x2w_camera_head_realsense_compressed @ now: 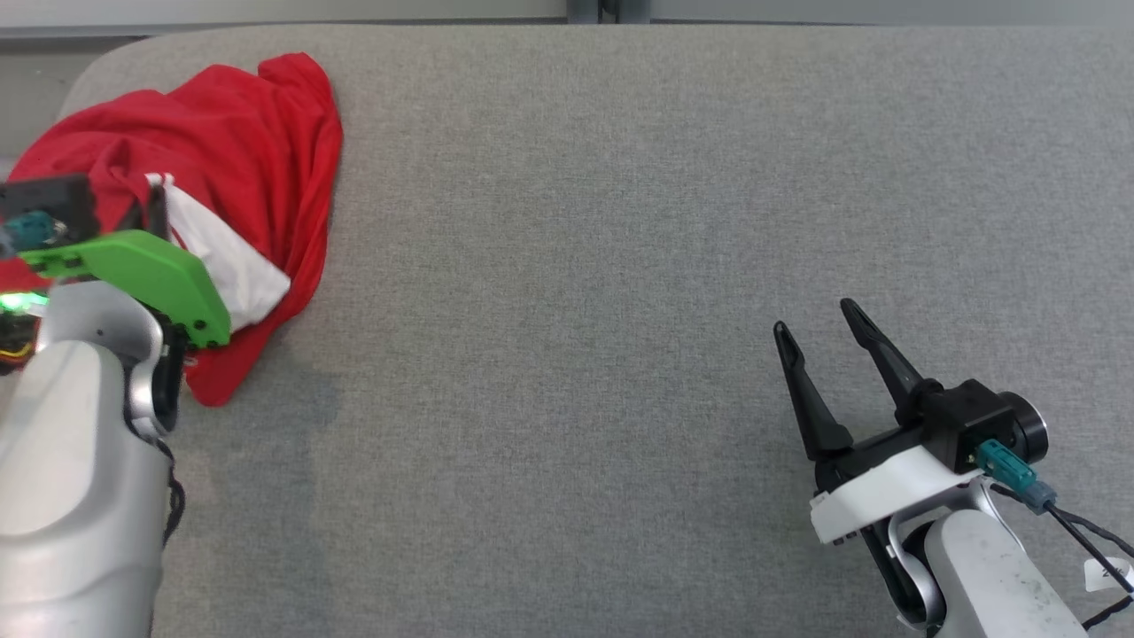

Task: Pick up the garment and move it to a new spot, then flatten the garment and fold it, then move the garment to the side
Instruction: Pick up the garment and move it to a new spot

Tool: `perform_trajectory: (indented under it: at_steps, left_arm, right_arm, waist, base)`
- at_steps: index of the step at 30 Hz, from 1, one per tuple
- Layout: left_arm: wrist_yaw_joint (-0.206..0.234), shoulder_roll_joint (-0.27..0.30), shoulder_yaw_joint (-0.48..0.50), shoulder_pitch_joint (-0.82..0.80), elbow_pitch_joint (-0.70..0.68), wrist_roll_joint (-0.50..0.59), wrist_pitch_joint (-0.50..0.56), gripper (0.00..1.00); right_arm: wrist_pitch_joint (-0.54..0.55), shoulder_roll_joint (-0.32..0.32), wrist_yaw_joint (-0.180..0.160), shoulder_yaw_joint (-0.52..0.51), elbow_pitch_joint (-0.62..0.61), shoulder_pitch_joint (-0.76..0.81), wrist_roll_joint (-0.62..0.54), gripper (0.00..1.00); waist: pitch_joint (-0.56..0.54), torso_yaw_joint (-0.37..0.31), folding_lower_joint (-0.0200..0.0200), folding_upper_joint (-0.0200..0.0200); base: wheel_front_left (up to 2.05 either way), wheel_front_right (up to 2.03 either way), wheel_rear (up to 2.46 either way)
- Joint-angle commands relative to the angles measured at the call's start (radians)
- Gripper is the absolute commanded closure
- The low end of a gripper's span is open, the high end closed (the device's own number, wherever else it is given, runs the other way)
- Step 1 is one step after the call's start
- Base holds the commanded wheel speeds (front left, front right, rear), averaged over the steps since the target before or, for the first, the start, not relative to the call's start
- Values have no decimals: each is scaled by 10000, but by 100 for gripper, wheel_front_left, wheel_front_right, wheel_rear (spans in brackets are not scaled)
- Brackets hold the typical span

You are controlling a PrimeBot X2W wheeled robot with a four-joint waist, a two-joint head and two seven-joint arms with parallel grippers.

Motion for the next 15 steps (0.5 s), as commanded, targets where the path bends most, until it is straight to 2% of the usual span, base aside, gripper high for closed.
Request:
perform_trajectory:
  at_steps: [1,7,11,15]
  left_arm:
    - [42,231,101,148,-537,-102,133,100]
    - [-28,984,359,475,-4075,-328,1452,100]
    - [-119,1165,296,390,-6448,-701,2545,100]
    - [-217,1123,58,-42,-8201,-1057,3398,100]
  right_arm:
    - [-32,37,-1,-2,35,158,0,0]
    - [-34,277,-1,-2,67,314,33,0]
    - [-32,463,-1,-56,97,433,85,0]
    - [-32,597,-1,-169,112,462,123,0]
  waist:
    - [-504,251,0,0]
    - [-1001,67,0,0]
    - [-1227,-350,0,0]
    - [-1360,-943,0,0]
  base:
    - [0,0,0]
    - [0,0,0]
    - [0,0,0]
    - [0,0,0]
